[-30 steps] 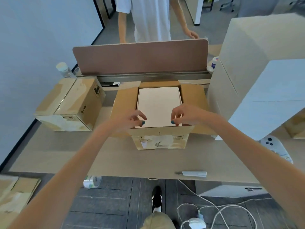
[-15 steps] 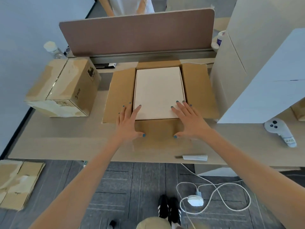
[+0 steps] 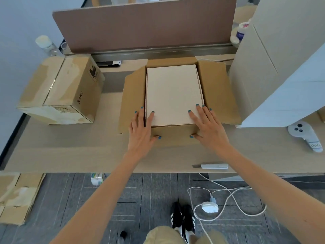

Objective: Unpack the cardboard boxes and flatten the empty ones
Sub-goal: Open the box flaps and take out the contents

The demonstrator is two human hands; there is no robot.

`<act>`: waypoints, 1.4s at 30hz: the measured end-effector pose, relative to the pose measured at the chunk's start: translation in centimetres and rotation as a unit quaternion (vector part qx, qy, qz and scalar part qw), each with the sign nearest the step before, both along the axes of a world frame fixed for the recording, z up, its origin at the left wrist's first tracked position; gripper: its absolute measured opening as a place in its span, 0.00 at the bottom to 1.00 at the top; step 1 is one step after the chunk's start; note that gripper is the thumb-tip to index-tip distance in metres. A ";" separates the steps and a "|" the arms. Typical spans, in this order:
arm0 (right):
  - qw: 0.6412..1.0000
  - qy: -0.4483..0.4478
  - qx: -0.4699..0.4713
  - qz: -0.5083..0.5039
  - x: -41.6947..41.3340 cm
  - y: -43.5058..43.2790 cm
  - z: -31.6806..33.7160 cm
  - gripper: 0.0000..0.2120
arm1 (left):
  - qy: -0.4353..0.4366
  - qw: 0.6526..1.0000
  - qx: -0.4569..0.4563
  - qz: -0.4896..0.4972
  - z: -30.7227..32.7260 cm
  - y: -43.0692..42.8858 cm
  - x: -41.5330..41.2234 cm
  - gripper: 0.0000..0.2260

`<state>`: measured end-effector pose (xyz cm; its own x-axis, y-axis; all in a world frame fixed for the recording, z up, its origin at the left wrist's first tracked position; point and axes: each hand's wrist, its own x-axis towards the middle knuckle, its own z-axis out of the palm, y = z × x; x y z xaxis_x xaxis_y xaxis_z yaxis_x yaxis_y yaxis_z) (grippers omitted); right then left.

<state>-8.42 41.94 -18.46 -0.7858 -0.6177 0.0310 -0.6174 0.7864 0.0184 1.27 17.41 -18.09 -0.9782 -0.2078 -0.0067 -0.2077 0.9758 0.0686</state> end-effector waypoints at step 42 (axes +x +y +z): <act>0.872 -0.305 -0.192 -0.332 -4.4 -5.9 5.4 0.36 | -0.142 0.983 0.057 0.099 6.0 2.5 -8.9 0.29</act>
